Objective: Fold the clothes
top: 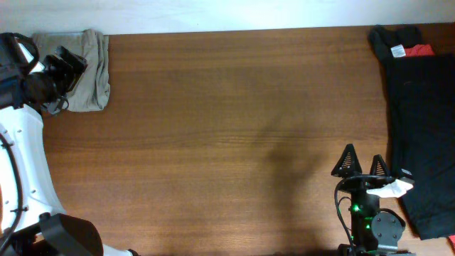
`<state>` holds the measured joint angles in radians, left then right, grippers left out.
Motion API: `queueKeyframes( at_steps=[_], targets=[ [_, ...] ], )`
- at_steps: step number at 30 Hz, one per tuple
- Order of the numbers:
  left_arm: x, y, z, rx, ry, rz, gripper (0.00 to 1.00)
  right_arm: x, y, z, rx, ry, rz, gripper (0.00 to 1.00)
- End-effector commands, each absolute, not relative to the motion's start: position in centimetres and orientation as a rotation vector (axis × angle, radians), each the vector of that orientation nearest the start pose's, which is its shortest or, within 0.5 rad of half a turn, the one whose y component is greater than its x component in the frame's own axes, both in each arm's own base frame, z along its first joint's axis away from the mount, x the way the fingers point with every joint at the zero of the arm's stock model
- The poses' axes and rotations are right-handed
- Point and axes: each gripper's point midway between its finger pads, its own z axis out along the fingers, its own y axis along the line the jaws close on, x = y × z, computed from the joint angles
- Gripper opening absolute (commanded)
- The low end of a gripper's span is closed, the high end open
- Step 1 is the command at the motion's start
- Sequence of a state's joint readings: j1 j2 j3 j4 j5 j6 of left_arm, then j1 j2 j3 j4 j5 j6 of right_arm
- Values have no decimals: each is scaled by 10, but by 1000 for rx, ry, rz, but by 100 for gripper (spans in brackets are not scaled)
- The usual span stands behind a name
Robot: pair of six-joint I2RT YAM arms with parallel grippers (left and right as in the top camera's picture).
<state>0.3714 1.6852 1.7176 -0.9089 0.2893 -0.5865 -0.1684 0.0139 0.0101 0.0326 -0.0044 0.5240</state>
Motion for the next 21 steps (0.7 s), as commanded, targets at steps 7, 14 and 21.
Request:
queueKeyframes(
  at_steps=[7, 14, 21],
  targets=[
    [435, 113, 269, -981, 2219, -458, 99, 245, -23, 155, 456, 1594, 275, 99],
    [435, 113, 269, -981, 2219, -458, 99, 245, -17, 155, 435, 1600, 295, 99],
    [435, 113, 269, -981, 2219, -458, 99, 245, -17, 155, 436, 1600, 295, 99]
  ],
)
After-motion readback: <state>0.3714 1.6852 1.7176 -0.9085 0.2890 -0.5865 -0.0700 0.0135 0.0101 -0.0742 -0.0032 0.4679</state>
